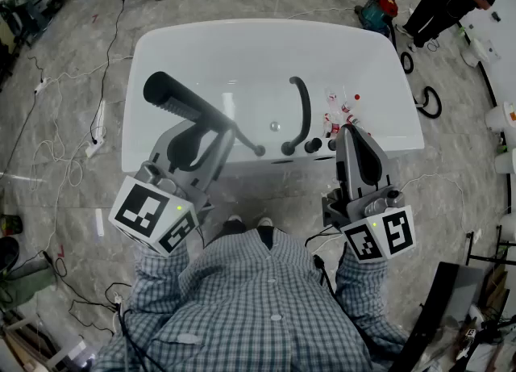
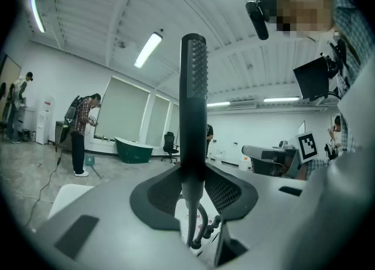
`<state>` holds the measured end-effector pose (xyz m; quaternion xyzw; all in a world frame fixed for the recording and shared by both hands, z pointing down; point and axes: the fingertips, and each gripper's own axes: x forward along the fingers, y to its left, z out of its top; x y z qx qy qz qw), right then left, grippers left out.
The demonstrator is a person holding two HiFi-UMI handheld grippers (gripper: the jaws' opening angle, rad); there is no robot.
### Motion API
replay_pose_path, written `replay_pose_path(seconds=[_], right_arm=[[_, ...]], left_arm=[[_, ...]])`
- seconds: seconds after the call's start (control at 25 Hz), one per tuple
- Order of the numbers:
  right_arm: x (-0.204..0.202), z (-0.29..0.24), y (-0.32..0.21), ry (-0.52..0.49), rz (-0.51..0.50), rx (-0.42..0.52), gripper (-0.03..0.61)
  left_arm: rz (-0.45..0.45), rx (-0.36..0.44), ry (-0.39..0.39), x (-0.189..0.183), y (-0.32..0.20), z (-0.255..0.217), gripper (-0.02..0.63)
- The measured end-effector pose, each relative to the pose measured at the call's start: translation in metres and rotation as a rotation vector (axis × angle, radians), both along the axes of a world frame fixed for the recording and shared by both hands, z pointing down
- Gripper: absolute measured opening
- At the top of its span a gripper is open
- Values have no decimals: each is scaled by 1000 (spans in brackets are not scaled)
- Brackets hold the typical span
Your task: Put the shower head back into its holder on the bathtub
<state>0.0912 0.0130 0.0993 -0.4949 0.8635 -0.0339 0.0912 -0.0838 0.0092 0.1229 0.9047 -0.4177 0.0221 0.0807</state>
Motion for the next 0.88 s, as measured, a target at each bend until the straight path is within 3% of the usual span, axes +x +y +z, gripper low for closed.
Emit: replay_pose_path(seconds=[0.44,0.88], right_arm=[[11,-2,-1,-81,4,2,15],[16,2,-1,-52,36,-1,15]], left_arm=[[-3,5,-16,3,1,0,117],[-8,7,-21,4,0,2,118]])
